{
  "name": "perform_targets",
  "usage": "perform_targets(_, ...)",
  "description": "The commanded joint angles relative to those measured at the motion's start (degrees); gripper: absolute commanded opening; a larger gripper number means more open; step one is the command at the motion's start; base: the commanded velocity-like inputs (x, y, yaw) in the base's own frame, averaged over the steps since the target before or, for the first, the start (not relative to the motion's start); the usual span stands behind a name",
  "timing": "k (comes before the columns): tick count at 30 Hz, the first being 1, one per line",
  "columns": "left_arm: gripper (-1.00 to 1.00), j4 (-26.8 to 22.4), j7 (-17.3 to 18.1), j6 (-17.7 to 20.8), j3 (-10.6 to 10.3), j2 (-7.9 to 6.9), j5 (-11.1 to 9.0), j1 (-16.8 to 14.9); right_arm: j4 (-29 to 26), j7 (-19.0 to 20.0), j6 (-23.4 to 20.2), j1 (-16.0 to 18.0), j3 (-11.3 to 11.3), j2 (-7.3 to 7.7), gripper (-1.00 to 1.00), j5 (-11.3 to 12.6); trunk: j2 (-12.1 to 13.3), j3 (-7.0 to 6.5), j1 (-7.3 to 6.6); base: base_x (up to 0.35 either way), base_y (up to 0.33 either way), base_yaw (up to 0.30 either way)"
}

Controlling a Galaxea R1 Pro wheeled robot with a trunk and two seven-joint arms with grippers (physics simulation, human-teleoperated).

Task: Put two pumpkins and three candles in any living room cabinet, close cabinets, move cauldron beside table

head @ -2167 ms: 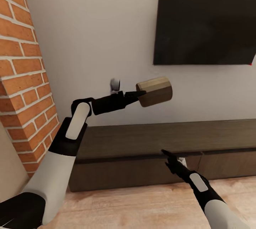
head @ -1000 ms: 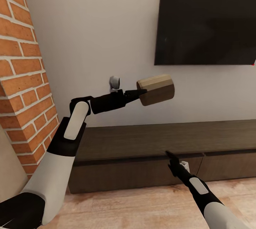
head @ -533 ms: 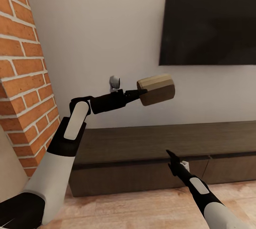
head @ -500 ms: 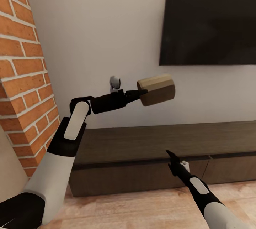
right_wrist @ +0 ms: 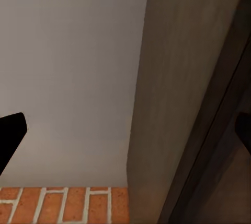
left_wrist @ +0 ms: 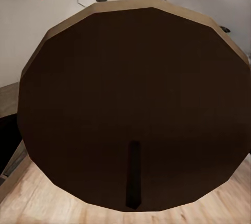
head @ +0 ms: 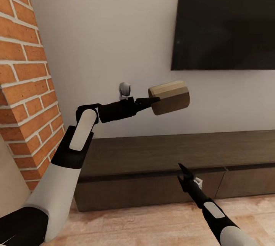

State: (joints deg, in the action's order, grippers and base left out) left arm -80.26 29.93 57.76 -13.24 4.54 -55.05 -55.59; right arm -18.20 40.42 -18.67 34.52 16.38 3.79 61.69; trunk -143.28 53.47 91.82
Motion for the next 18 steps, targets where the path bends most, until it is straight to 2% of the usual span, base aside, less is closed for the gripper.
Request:
perform_targets(1,-1.00,0.0,0.3,0.2,0.1,0.03,0.1,0.0,0.2,0.1,-0.5,0.0,0.1,-0.01,1.00,0.4,0.0,0.06,-0.01,0.000,0.000,0.000)
perform_targets(9,-1.00,0.1,0.2,0.1,0.0,0.03,0.1,0.2,0.3,0.0,-0.4,0.0,0.0,-0.03,1.00,0.4,0.0,0.06,-0.01,0.000,0.000,0.000)
perform_targets(13,-1.00,0.2,0.2,0.1,0.1,0.03,0.1,1.0,0.3,0.0,0.1,0.0,-0.1,-0.41,1.00,0.4,-0.1,0.94,0.09,0.000,0.000,0.000)
perform_targets(18,-1.00,0.3,0.3,0.1,0.3,-0.20,0.0,1.5,0.3,0.0,4.0,0.0,0.0,-0.63,1.00,0.3,-0.1,2.05,0.22,0.000,0.000,0.000)
